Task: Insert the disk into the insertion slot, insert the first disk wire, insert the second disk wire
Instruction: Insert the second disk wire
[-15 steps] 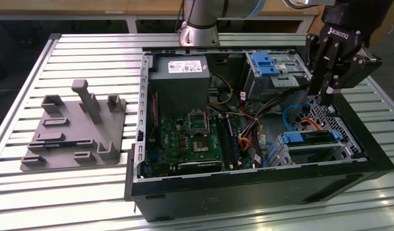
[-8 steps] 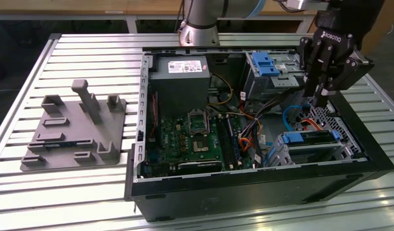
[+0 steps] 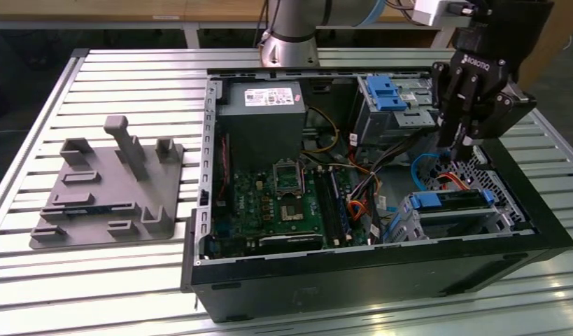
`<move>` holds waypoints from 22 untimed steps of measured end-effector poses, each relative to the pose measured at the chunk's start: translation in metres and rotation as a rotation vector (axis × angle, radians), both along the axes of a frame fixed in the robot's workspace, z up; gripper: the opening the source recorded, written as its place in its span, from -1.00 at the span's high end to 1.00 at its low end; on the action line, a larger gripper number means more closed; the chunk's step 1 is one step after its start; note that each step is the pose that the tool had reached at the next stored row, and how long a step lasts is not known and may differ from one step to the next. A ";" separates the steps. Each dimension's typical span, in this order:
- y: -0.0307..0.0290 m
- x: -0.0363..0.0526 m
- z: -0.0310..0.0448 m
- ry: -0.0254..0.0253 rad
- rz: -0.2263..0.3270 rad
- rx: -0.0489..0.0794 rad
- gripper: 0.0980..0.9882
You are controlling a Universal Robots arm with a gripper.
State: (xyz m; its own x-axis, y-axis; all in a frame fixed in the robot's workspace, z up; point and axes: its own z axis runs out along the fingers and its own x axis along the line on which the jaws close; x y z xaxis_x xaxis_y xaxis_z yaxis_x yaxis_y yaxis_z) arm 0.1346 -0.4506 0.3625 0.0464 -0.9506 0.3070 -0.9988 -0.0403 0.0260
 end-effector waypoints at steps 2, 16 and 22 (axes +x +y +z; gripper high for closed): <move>0.0000 -0.0001 -0.0022 0.0000 0.001 -0.002 0.31; 0.0000 -0.0025 -0.0062 -0.0011 0.029 -0.004 0.51; 0.0000 -0.0025 -0.0077 -0.0011 0.033 -0.004 0.51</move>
